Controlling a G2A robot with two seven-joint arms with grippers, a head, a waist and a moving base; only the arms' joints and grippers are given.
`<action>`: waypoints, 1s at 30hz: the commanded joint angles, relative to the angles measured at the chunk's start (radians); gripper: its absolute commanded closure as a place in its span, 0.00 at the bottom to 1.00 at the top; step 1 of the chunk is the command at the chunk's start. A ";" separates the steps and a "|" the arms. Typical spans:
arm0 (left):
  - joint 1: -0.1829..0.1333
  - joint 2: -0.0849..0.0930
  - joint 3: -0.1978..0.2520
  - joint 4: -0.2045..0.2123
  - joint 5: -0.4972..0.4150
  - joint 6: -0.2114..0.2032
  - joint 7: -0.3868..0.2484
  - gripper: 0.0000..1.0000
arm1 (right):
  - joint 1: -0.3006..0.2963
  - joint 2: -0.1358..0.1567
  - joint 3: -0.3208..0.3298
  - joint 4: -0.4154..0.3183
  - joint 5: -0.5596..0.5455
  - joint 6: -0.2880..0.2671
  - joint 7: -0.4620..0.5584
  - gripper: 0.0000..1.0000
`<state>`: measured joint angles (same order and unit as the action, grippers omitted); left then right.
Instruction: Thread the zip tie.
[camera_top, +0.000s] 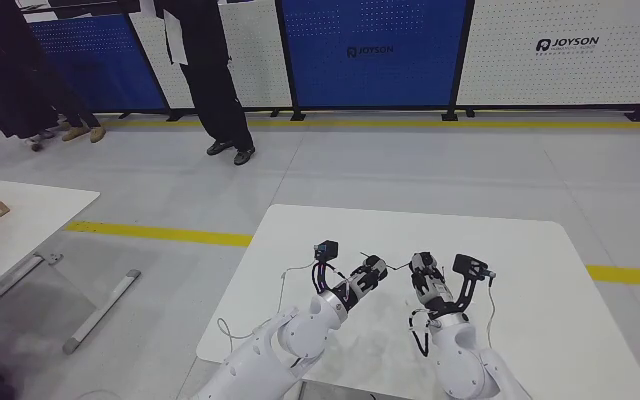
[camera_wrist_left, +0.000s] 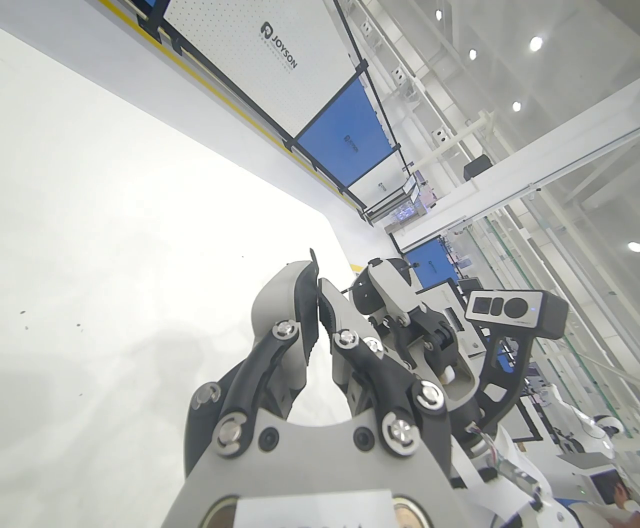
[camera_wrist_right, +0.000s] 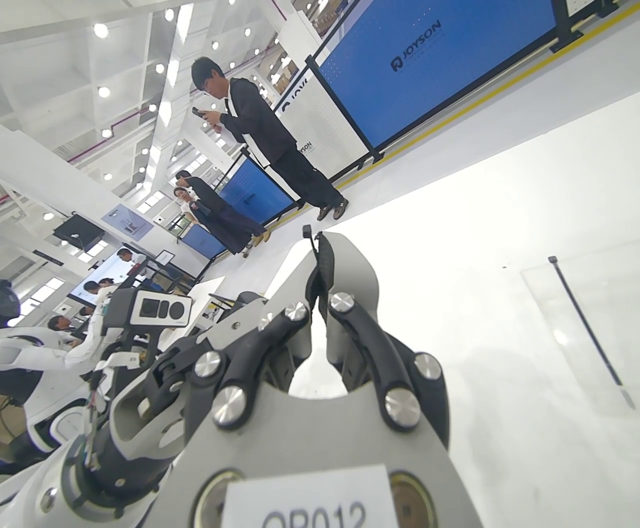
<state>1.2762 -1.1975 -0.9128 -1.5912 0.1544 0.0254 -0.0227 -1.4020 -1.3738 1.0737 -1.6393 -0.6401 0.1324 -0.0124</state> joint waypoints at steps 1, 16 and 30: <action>0.000 0.000 0.000 0.000 0.000 0.000 0.000 1.00 | -0.001 -0.001 0.001 -0.001 0.006 -0.006 0.006 1.00; 0.000 0.000 0.000 0.000 0.000 0.000 0.000 1.00 | -0.015 -0.004 0.017 -0.008 0.010 -0.009 -0.007 1.00; 0.000 0.000 0.000 0.000 0.000 0.000 0.000 1.00 | -0.008 -0.011 0.011 -0.005 -0.003 -0.001 0.007 1.00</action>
<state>1.2762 -1.1975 -0.9128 -1.5912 0.1544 0.0254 -0.0227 -1.4108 -1.3848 1.0846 -1.6446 -0.6428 0.1307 -0.0069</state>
